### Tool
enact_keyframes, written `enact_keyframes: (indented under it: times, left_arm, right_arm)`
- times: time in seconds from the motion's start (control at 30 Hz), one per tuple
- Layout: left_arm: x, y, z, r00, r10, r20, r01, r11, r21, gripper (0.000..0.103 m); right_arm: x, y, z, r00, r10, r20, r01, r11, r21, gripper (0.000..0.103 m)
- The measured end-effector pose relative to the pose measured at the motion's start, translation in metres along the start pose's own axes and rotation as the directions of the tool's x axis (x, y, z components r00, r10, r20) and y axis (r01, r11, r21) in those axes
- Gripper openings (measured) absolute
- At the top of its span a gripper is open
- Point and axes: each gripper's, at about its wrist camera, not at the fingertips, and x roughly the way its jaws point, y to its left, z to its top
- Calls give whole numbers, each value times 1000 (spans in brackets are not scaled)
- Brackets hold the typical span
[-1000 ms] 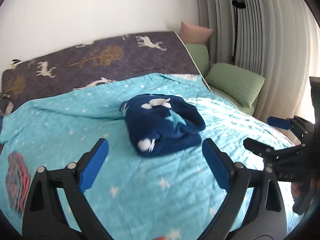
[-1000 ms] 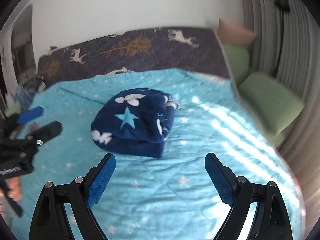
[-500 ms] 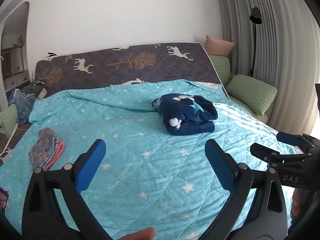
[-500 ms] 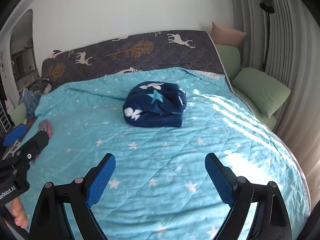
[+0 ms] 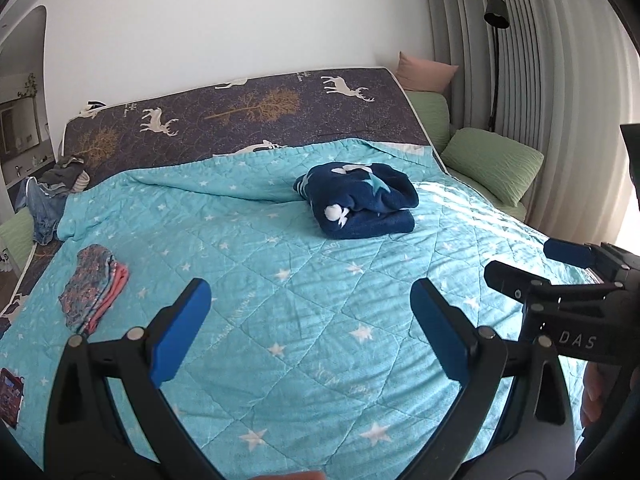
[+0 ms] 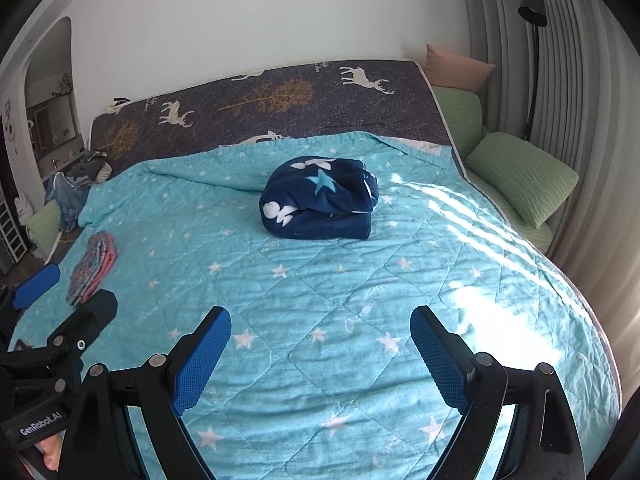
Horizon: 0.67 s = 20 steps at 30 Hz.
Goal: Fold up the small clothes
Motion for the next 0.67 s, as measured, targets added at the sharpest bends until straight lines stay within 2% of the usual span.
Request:
enact_keyframes:
  times: [0.67]
  left_arm:
    - [-3, -7, 2, 1000, -10, -23, 11, 1000, 17, 100]
  right_arm:
    - [-5, -11, -4, 1000, -10, 1, 10, 1000, 28, 93]
